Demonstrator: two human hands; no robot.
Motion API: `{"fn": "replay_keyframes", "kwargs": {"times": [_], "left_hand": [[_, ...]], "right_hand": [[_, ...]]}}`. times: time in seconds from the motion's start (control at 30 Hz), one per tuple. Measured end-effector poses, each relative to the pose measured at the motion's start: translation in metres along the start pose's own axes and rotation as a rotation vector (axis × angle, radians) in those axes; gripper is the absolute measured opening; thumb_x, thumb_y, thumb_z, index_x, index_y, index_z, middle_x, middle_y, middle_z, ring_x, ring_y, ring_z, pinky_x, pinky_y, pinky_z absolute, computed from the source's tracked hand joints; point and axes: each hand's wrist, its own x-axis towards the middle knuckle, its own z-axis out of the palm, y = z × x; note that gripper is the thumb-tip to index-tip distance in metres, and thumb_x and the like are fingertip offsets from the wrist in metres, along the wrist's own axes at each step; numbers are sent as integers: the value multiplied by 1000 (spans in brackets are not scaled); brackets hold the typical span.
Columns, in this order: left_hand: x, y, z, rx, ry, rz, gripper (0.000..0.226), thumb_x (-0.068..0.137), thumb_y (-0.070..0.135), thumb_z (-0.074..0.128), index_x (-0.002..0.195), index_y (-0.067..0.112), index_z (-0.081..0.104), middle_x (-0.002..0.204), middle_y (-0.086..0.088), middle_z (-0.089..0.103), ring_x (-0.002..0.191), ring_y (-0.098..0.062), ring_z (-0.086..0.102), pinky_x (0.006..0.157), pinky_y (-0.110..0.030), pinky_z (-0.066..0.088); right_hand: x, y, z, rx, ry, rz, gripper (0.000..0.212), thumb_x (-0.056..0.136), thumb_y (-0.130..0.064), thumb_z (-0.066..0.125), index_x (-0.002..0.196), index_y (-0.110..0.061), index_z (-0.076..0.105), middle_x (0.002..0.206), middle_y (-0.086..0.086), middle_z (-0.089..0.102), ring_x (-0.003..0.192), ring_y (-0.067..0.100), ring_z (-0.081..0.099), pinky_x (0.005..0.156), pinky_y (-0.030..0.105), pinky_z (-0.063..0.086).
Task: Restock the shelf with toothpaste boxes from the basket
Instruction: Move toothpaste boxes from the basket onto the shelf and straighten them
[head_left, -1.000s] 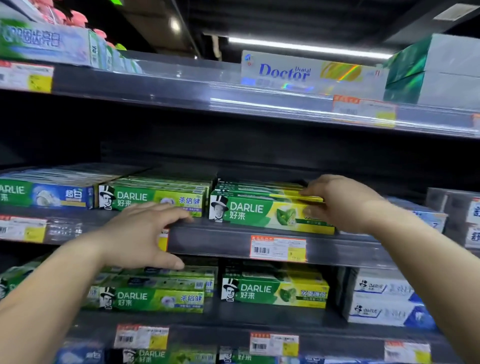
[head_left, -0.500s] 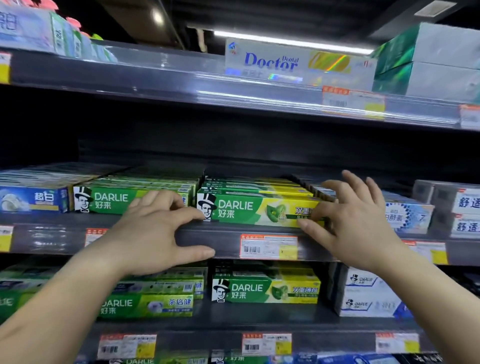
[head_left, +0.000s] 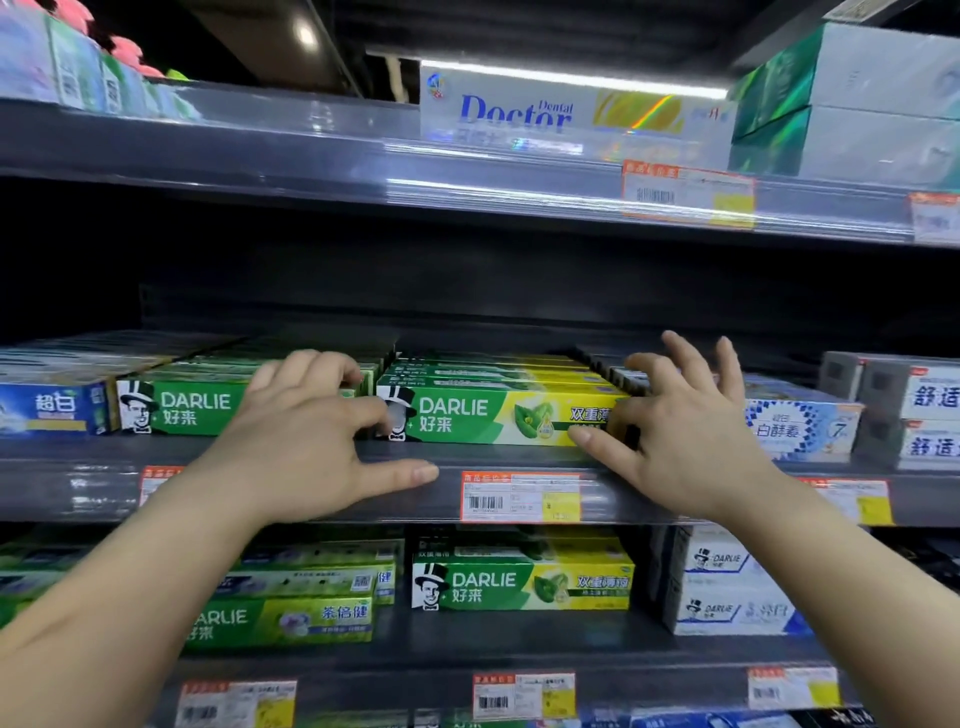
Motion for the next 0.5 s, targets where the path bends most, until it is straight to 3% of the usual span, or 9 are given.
{"fn": "replay_keyframes", "kwargs": {"times": [0.27, 0.5], "left_hand": [[18, 2, 5, 85, -154, -96, 115, 38, 98, -14, 128, 56, 42, 153, 4, 19, 143, -22, 2, 114, -50, -13], [21, 2, 6, 106, -242, -111, 114, 36, 100, -9, 134, 57, 33, 158, 4, 6, 144, -23, -7, 111, -53, -17]], "right_hand": [[9, -3, 1, -79, -74, -32, 105, 64, -87, -17, 85, -41, 74, 143, 0, 42, 146, 29, 7, 105, 49, -27], [11, -6, -5, -148, -189, -50, 102, 65, -83, -21, 100, -51, 69, 154, -6, 27, 146, 28, -8, 94, 47, -39]]}}
